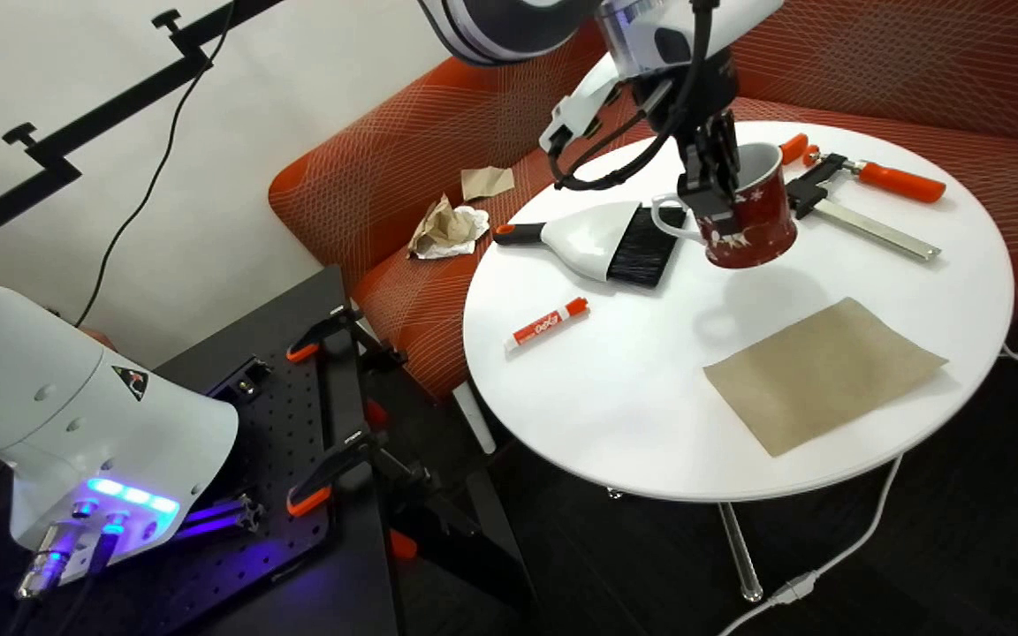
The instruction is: Move the mug to the right
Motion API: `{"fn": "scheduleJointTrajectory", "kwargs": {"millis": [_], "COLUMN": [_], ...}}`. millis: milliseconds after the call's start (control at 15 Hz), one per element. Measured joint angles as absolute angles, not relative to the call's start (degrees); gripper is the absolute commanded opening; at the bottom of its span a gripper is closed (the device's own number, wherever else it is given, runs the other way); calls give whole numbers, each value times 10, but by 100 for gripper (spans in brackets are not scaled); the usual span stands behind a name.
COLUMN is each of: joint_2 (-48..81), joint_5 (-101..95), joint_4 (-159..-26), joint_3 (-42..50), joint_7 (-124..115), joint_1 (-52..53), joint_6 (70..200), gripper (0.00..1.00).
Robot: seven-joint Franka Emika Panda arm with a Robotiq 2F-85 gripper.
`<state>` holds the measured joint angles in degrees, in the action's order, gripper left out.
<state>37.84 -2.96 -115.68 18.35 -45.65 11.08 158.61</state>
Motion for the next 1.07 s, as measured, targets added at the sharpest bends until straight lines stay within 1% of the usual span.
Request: {"fn": "scheduleJointTrajectory", "kwargs": {"millis": [800,867,933,1067], "joint_2": [426,427,429,431], "joint_5": [-6,-5,-5,-4], "joint_4": [-1129,-1127,-1126,-1122], "joint_3": [170,169,169,168], "joint_7": [-457,-457,-456,-456], "joint_1": [110,110,110,110], "joint_6": [1588,1588,1588,1588], "gripper": [2,34,36,49]}}
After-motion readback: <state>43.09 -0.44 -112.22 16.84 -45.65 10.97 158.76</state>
